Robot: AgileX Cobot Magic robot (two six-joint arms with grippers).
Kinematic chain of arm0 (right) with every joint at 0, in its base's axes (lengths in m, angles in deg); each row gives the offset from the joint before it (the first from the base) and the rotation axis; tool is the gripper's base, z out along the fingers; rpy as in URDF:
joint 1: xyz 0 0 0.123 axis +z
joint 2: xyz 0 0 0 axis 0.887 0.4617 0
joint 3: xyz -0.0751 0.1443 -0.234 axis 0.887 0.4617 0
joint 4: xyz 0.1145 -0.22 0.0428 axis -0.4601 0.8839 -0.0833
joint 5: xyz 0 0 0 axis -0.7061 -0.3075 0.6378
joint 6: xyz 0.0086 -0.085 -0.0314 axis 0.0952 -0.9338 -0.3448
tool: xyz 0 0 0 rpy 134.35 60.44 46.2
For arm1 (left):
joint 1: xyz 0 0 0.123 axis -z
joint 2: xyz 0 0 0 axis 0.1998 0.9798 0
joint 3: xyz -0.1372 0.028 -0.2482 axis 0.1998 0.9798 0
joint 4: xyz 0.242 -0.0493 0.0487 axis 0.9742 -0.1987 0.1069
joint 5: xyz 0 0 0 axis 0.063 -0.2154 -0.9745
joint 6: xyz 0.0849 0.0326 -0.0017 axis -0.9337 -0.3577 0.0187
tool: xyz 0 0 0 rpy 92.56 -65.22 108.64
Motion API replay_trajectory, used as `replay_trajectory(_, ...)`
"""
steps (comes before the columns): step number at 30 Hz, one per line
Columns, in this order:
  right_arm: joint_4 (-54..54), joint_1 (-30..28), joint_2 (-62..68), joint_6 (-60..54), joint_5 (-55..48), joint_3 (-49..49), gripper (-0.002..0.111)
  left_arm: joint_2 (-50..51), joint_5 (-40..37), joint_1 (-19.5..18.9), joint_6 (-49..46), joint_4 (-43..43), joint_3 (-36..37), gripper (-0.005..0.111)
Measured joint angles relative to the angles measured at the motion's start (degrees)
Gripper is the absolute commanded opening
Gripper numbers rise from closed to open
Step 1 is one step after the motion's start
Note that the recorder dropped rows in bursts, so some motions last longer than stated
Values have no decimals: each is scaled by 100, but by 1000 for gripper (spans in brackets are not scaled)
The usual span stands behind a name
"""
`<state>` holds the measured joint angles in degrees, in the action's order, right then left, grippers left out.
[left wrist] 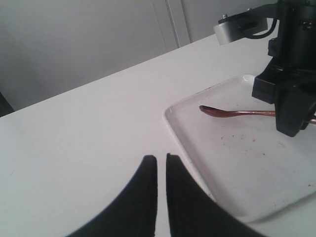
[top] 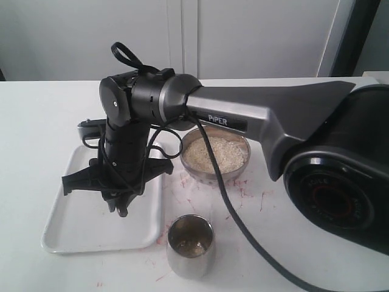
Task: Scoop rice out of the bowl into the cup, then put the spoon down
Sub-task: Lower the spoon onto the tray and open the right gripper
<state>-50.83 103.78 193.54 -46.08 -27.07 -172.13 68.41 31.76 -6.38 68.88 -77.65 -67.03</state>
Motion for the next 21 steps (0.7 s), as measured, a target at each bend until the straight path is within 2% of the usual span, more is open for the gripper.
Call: replay_trajectory(21,0,0,205,0,190,0,0,0,0,0,0,0,0,14)
